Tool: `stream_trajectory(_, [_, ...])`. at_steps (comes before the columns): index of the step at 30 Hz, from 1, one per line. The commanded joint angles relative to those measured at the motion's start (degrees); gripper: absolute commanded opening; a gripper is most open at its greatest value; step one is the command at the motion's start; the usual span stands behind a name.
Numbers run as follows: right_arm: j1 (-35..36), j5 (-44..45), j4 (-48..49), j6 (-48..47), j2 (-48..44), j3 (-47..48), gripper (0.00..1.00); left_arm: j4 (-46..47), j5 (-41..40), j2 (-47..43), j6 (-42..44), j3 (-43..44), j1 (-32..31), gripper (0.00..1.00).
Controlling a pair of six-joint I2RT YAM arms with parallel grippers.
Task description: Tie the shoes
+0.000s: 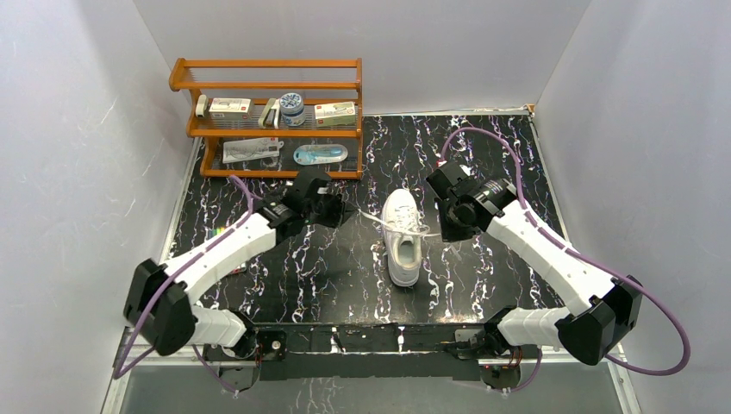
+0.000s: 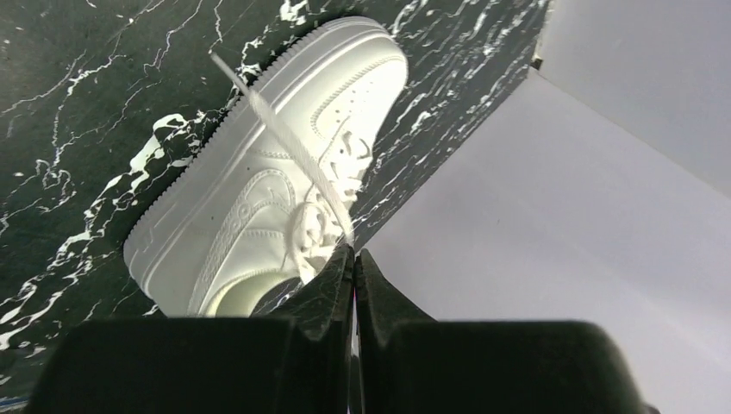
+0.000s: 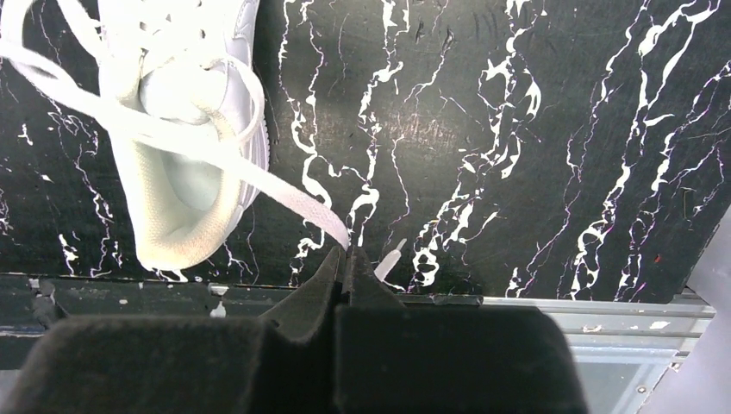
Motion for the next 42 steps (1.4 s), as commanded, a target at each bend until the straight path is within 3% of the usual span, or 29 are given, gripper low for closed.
stream_trajectory(1, [-0.4, 2.1, -0.9, 0.0, -1.2, 1.9, 0.0, -12.4, -6.4, -7.2, 5.4, 3.0, 1.2, 0.0])
stream_trajectory(6, [-0.7, 4.5, -3.4, 2.1, 0.1, 1.4, 0.0, -20.2, -10.6, -12.0, 9.3, 4.9, 1.4, 0.0])
stream_trajectory(9, [-1.5, 5.7, -3.7, 2.2, 0.7, 1.2, 0.0, -19.0, -12.1, -13.3, 14.5, 4.1, 1.5, 0.0])
stream_trajectory(12, [-1.6, 4.0, -0.9, -0.1, 0.7, 1.3, 0.0, -12.0, -1.9, -10.9, 21.8, 2.7, 3.1, 0.02])
stream_trajectory(14, [-1.6, 2.8, 0.3, -1.2, 0.7, 1.7, 0.0, -12.0, 3.3, -7.1, 20.2, 3.4, 3.1, 0.34])
stream_trajectory(16, [-1.7, 1.7, 1.0, -2.0, 1.0, 2.1, 0.0, -10.8, 5.7, -4.3, 15.1, 3.2, 3.0, 0.52])
stream_trajectory(17, [-1.7, 1.6, 1.0, -2.2, 1.1, 2.4, 0.0, -8.6, 7.0, -3.3, 12.4, 2.1, 2.9, 0.7])
stream_trajectory(18, [-1.7, 1.6, 1.0, -2.4, 1.3, 2.6, 0.0, -5.8, 8.3, -2.3, 9.0, 0.8, 2.7, 0.75])
stream_trajectory(21, [-1.7, 1.5, 1.2, -2.7, 1.5, 2.7, 0.0, 5.1, 10.7, 1.7, -2.2, -3.9, 0.3, 0.72])
stream_trajectory(24, [-1.7, 1.4, 1.3, -2.8, 1.7, 2.8, 0.0, 9.8, 9.3, 6.7, -8.6, -4.7, -2.1, 0.69])
stream_trajectory(27, [-1.8, 1.8, 1.4, -2.9, 1.6, 2.9, 0.0, 15.8, 8.6, 10.0, -15.3, -7.8, -2.8, 0.59])
stream_trajectory(42, [-1.7, 2.0, 0.5, -2.0, 0.6, 3.6, 0.0, 16.8, 9.2, 21.8, -21.5, -6.2, -6.8, 0.49])
